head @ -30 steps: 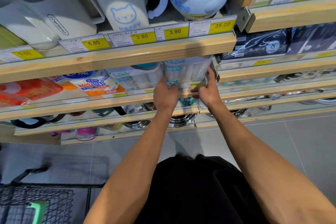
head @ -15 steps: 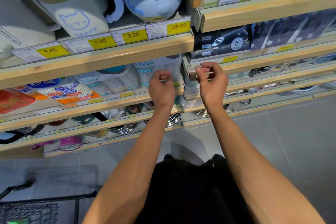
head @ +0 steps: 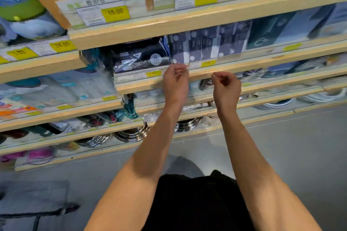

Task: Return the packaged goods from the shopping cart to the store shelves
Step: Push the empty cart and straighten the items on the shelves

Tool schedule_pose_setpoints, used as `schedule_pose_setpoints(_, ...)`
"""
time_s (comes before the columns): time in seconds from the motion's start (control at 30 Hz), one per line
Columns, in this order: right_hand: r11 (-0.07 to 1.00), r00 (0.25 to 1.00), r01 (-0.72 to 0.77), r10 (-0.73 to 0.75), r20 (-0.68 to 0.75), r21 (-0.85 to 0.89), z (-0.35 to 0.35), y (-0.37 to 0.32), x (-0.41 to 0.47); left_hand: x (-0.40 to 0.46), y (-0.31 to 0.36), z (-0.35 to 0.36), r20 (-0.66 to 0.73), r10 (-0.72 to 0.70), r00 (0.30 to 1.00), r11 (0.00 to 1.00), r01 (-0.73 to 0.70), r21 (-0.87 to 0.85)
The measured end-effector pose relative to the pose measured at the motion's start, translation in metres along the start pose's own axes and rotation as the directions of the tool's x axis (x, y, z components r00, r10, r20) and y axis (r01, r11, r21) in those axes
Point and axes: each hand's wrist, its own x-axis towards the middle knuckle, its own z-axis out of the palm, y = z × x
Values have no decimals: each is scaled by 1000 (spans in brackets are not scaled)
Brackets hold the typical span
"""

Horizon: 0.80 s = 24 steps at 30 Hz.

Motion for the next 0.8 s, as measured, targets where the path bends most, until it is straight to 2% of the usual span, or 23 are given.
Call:
schedule_pose_setpoints(0.13, 997, 998, -31, 35, 55, -68, -55, -3, 46, 3, 17, 53, -93, 29, 995, 999, -26, 26)
schedule_pose_setpoints(0.23, 992, 992, -41, 54, 115, -115, -73, -10, 77, 17, 24, 61, -183, 6, 983, 999, -1, 32)
schedule_pose_setpoints(0.37, 977, 979, 43, 0, 204, -209, -74, -34, 121, 48, 31, 59, -276, -54, 960, 976, 108, 187)
schedule_pose_setpoints(0.47, 948, 961, 49, 41, 273, -316, -66, -52, 154, 60, 42, 61, -323, -36, 946, 938, 143, 316)
schedule_pose_setpoints(0.57, 927, 936, 15, 119, 331, -374, -65, -59, 174, 61, 42, 67, -326, 27, 945, 910, 111, 399)
schedule_pose_setpoints(0.7, 940, 919, -25, 155, 362, -340, -66, -60, 183, 62, 43, 71, -321, 57, 945, 880, 104, 464)
schedule_pose_setpoints(0.8, 947, 924, -23, 142, 355, -321, -66, -57, 187, 67, 50, 69, -312, -2, 950, 906, 134, 401)
